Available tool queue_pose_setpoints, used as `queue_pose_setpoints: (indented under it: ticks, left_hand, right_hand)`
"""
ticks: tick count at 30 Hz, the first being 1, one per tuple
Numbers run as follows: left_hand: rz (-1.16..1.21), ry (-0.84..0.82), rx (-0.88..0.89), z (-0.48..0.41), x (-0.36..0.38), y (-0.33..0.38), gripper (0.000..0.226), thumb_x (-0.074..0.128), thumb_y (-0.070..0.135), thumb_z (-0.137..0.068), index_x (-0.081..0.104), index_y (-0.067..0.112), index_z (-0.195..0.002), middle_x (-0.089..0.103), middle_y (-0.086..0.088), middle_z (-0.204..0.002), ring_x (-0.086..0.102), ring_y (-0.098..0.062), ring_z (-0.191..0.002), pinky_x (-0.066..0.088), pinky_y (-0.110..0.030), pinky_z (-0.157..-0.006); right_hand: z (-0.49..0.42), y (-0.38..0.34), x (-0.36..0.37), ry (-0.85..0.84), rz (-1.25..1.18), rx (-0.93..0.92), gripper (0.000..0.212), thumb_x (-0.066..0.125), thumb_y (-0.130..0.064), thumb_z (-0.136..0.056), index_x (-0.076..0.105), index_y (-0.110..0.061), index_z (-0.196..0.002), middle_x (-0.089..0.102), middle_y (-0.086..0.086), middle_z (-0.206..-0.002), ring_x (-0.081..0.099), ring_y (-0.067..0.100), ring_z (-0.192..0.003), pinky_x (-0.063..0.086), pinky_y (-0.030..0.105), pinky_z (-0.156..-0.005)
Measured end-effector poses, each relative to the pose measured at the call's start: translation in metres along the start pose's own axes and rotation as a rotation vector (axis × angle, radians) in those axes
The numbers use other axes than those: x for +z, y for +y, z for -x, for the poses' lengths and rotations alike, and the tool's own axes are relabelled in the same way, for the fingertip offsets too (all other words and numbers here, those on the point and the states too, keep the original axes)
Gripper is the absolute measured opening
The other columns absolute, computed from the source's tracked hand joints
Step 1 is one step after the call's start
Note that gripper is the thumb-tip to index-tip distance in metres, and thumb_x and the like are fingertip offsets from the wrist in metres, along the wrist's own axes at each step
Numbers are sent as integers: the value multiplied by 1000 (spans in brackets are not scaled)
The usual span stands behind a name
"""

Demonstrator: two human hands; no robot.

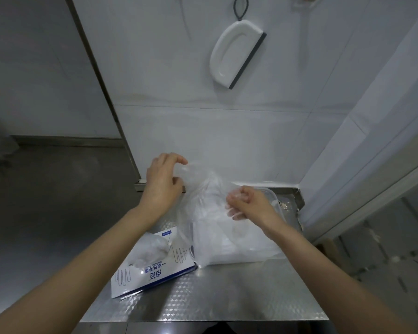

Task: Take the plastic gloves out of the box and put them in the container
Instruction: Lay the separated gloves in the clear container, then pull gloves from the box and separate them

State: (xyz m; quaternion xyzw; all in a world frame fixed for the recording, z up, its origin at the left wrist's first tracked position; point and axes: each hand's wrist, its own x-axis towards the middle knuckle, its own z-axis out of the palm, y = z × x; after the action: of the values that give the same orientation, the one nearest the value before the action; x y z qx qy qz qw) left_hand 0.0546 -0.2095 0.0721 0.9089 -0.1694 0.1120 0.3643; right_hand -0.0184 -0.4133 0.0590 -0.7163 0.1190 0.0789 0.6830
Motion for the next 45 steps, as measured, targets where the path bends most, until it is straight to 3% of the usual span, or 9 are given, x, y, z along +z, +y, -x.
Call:
queue_pose_setpoints:
  ticks: [3, 6, 16, 21, 25, 29, 33, 38, 45]
  left_hand:
    - [-1, -282, 238, 19, -1, 21, 39, 59, 18, -78, 55, 21, -117, 51, 6, -117, 44, -17, -115, 32, -41, -103]
    - [-188, -611, 344, 38, 11, 34, 79, 67, 48, -76, 27, 32, -143, 32, 14, -143, 24, -6, -134, 13, -34, -115]
    - [177, -433, 136, 15, 11, 22, 58, 58, 1, -77, 43, 16, -131, 39, 10, -123, 40, -13, -126, 30, -24, -105]
    - [260, -912, 10, -9, 10, 15, 92, 73, 13, -78, 15, 31, -147, 27, 16, -140, 28, -4, -134, 25, -19, -108]
    - [444, -1110, -170, -6, 15, 9, 53, 73, 23, -81, 50, 20, -129, 62, 1, -122, 58, -17, -114, 44, -27, -99]
    - [758, -841, -347, 7, 31, 5, 6, 66, 9, -87, 61, 10, -91, 67, -5, -82, 68, -19, -81, 51, -22, -75]
    - [990, -459, -599, 18, 45, 16, 30, 63, -10, -81, 51, 7, -102, 61, -10, -88, 66, -16, -64, 54, -23, -57]
    - [663, -177, -592, 29, 71, 25, 37, 59, -7, -86, 42, 15, -111, 54, 1, -99, 54, -11, -52, 41, -18, -39]
    - [84, -277, -349, 47, 90, 3, 43, 56, -2, -85, 39, 15, -122, 46, -2, -118, 54, -21, -83, 45, -29, -70]
  right_hand:
    - [1, -6, 5, 83, -100, 24, 15, 59, -6, -91, 52, -7, -104, 67, 6, -71, 63, 9, -50, 53, 21, -50]
    - [3, -14, 10, 86, -126, 38, 19, 56, -5, -93, 49, -7, -109, 68, 6, -70, 64, 11, -52, 55, 23, -52]
    - [17, -10, -9, -165, 433, -81, 34, 47, 4, -87, 62, -13, -113, 58, 7, -62, 55, 2, -54, 46, 15, -64]
    - [28, -27, -24, -416, 529, -56, 25, 53, -8, -87, 69, -19, -103, 60, 12, -72, 55, 5, -63, 42, 14, -71]
    - [24, -29, -43, -403, 575, -22, 19, 59, -20, -84, 73, -31, -90, 60, 3, -69, 54, 3, -64, 42, 18, -72]
    - [6, -13, -69, -195, 653, 52, 23, 67, -31, -85, 67, -12, -73, 61, 1, -67, 55, 9, -65, 41, 25, -70]
    - [-8, 0, -75, -40, 640, 76, 33, 58, -21, -92, 62, -12, -60, 64, -2, -61, 57, 11, -62, 43, 22, -67]
    - [-31, 23, -55, 210, 518, 70, 31, 54, -5, -91, 53, -9, -60, 61, 3, -60, 55, 2, -43, 45, 16, -49]
    - [-49, 53, -40, 196, 1209, -80, 22, 42, -6, -92, 60, -12, -104, 66, 8, -101, 62, 27, -95, 47, 33, -78]
